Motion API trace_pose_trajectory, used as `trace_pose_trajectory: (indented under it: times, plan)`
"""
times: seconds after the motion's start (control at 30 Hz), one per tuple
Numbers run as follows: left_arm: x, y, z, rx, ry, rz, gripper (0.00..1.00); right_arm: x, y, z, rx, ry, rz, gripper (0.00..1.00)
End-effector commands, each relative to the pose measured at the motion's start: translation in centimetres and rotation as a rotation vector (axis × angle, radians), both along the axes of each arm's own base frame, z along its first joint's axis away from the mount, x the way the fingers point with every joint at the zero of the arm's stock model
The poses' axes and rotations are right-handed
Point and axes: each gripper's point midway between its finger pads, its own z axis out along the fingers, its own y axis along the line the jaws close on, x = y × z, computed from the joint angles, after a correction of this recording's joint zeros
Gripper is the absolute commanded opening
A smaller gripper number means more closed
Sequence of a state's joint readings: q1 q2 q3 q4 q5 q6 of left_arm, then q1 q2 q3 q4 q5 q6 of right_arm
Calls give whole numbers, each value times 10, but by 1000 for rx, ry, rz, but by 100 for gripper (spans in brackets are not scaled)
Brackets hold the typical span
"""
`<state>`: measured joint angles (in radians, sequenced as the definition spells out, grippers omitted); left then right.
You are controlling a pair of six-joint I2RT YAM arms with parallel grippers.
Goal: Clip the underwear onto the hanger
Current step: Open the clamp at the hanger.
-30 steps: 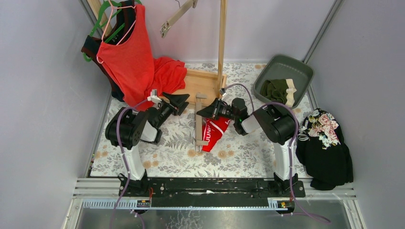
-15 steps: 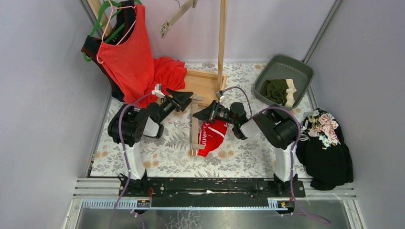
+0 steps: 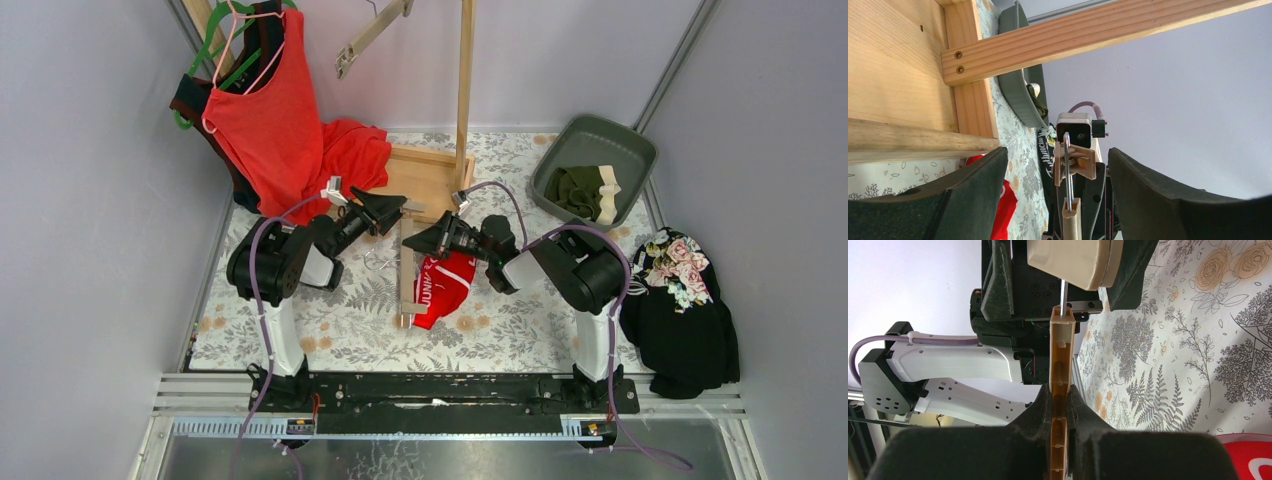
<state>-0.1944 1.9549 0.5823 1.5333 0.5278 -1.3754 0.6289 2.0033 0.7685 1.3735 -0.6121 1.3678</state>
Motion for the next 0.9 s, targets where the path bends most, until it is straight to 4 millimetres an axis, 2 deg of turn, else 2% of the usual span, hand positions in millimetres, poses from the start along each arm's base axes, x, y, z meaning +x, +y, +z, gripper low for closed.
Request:
trace_pose_trajectory:
  times: [0.0,0.2,0.6,0.87]
  plan:
    - [-3,-3,24,-8,-113,-33,70,-1,7,24,66,-69,5,0]
    - [-5,-5,29,-7,-129,-47,65,0,9,16,58,-53,5,0]
    - [-9,-13,34,-2,-149,-85,56,2,10,12,62,-45,1,0]
    - [-11,-19,36,1,-163,-114,39,3,10,11,67,-39,-1,0]
